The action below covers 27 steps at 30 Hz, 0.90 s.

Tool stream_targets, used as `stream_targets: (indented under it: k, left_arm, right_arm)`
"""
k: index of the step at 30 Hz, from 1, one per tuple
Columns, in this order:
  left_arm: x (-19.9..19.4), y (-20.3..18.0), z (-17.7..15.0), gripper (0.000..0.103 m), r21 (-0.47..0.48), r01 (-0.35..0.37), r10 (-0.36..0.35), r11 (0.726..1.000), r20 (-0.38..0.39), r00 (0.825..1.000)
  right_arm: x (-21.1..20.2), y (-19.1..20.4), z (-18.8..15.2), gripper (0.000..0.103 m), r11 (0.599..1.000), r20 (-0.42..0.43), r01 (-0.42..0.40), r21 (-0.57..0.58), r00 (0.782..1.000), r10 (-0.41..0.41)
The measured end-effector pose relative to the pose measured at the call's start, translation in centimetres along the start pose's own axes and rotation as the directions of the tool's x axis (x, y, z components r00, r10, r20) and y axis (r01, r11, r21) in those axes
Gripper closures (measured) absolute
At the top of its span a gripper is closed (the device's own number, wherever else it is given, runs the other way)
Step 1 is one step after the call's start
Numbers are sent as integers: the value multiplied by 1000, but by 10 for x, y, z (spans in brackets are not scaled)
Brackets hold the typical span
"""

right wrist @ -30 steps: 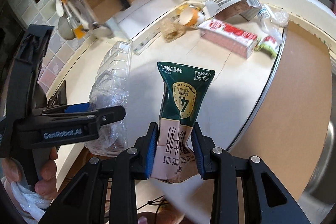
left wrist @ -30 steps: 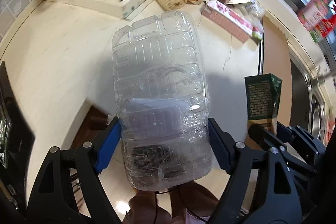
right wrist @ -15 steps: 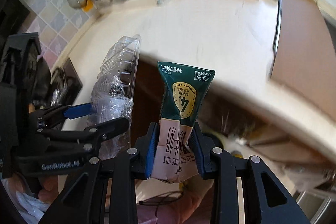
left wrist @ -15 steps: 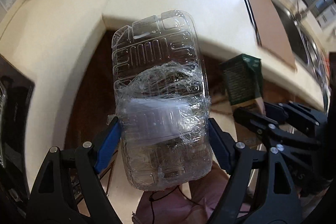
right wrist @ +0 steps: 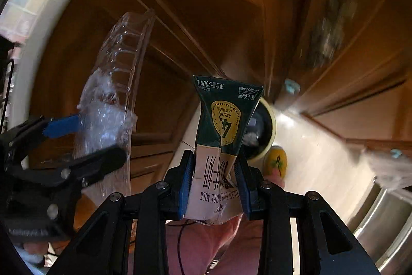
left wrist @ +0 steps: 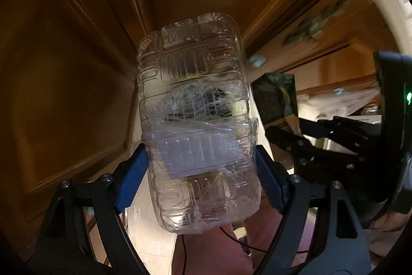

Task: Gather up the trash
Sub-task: 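Carry the clamshell and milk pouch down over the trash bin with both grippers, then open both grippers to drop the clamshell and pouch into the bin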

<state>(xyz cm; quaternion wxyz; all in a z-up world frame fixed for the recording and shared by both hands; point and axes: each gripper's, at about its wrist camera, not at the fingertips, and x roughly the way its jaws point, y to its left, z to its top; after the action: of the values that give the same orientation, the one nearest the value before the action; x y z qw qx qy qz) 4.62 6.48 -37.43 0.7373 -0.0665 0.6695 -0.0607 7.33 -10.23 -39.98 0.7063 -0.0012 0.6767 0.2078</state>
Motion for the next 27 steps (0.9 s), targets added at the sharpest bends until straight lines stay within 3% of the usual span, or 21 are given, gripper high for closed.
stream_targets:
  k: [4,9,12,17,19,21,24,27]
  left_arm:
    - [82,15,-2,24,-11,12,-13,1000,-97,995]
    - [161,38,2,22,-16,21,-23,1000,-166,986]
    - [193,49,4,21,-10,21,-22,1000,-186,982]
    - [228,61,9,18,-16,82,-83,997,-232,969]
    - [239,59,13,18,-23,118,-120,993,-258,959]
    - [244,63,14,18,-22,124,-125,992,-265,956]
    - [247,66,21,18,-17,111,-112,994,-270,956]
    - [253,66,20,18,-38,105,-111,994,-277,954]
  right_arm:
    - [67,-19,-3,71,999,-43,-5,33,999,7]
    - [158,-42,1,71,999,-105,7,41,994,-2]
    - [208,-54,2,71,999,-136,24,47,991,-17]
    - [259,-68,4,70,998,-175,39,44,984,-31]
    - [269,-67,5,67,998,-180,33,44,983,-25]
    - [276,-69,9,47,999,-186,27,46,982,-18]
    - [277,-69,7,31,999,-171,7,54,985,2]
    - [272,-79,9,29,998,-165,-17,64,986,28]
